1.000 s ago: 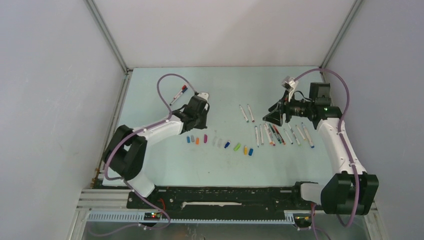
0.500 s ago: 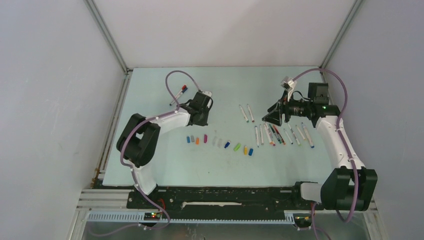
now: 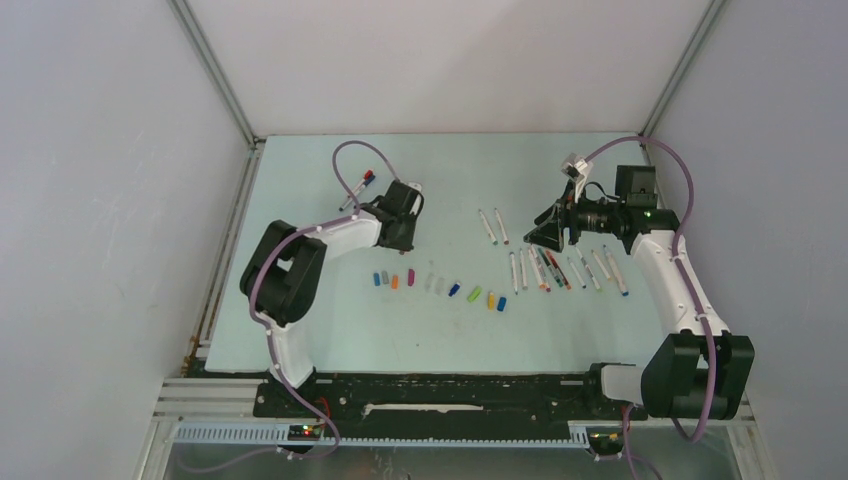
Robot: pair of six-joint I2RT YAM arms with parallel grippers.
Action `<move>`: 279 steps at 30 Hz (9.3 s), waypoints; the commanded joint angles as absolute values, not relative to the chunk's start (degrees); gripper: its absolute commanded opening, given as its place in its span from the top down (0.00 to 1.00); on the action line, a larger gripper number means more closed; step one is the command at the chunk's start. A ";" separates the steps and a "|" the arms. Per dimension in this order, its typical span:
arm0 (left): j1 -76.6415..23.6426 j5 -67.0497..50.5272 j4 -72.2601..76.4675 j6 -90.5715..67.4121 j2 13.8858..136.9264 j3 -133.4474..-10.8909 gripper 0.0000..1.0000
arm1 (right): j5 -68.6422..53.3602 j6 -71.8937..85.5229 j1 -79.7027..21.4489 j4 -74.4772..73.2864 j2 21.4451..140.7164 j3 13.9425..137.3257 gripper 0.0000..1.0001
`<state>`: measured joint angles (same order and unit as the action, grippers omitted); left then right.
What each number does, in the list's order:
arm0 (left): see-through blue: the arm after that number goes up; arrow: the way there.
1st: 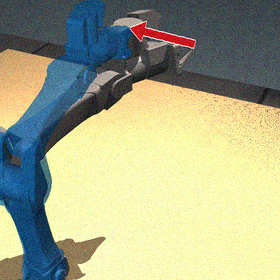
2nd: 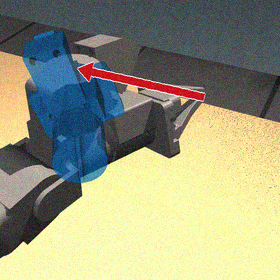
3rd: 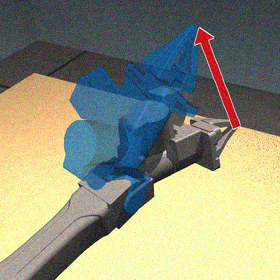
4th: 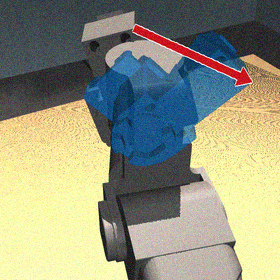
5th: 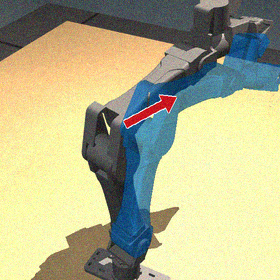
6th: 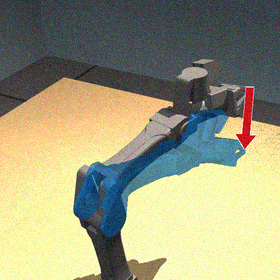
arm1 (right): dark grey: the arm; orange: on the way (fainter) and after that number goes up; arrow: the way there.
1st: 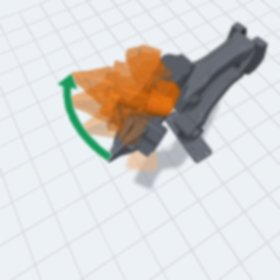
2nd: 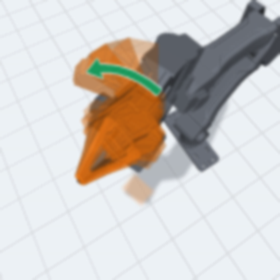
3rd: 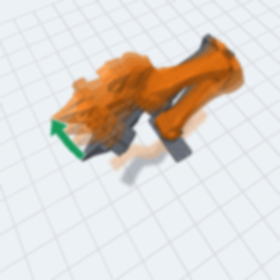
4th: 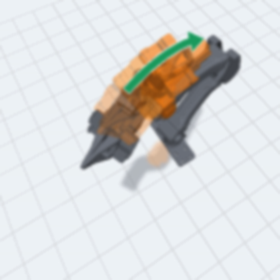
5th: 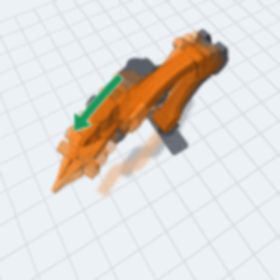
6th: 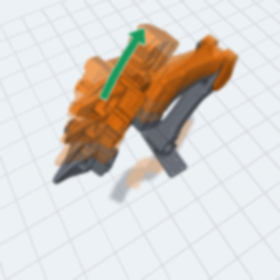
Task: Open the pen caps
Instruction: Place the pen cap at the center of the board, then move the pen to the center of the board, then pick up the pen from the center of the board, then open the pen cap from the pen.
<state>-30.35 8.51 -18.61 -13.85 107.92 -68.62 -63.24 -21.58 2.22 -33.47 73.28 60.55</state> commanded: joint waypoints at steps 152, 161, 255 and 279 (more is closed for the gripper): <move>-11.43 -1.89 -39.53 -4.22 117.18 -94.34 1.00 | -68.21 -21.66 4.48 -32.66 70.05 60.99 0.32; -12.24 -6.97 -22.64 -10.90 95.41 -73.06 1.00 | -70.24 -23.25 4.27 -33.86 69.51 60.91 0.33; -56.23 10.11 36.54 -26.07 59.80 -41.30 0.00 | -88.14 7.32 -14.26 2.70 71.66 49.31 1.00; -52.38 0.45 40.07 -40.24 70.23 -50.29 0.22 | -87.47 5.84 -14.71 1.32 72.71 49.31 1.00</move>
